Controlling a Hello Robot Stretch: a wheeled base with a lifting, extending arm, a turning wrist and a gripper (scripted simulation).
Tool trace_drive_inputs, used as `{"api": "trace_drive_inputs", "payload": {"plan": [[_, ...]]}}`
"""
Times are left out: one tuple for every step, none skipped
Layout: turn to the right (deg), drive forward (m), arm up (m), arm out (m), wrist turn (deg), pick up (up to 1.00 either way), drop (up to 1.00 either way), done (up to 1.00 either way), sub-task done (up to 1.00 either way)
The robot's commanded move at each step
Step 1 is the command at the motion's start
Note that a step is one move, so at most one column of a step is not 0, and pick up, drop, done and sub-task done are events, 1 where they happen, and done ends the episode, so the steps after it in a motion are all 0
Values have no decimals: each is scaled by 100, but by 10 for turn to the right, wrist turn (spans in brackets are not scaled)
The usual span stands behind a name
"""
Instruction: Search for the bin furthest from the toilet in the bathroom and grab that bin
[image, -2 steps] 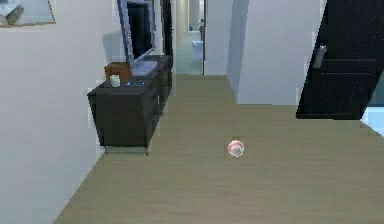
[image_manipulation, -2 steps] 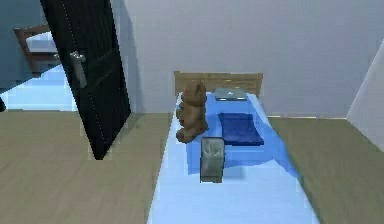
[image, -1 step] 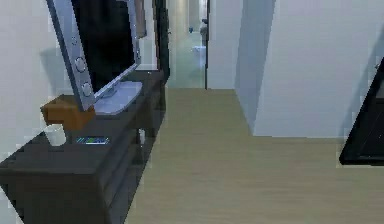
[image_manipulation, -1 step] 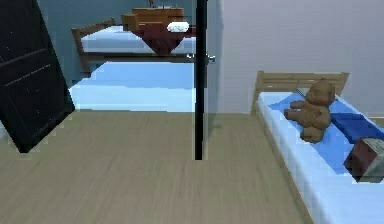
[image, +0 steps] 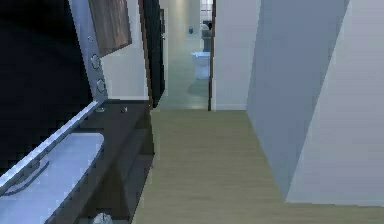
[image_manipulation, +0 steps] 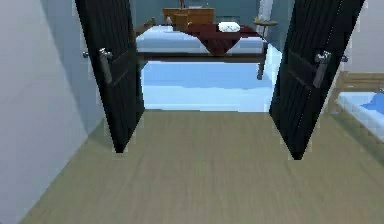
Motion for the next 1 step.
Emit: {"api": "trace_drive_inputs", "payload": {"plan": [[0, 100, 0, 0, 0, 0, 0, 0, 0]]}}
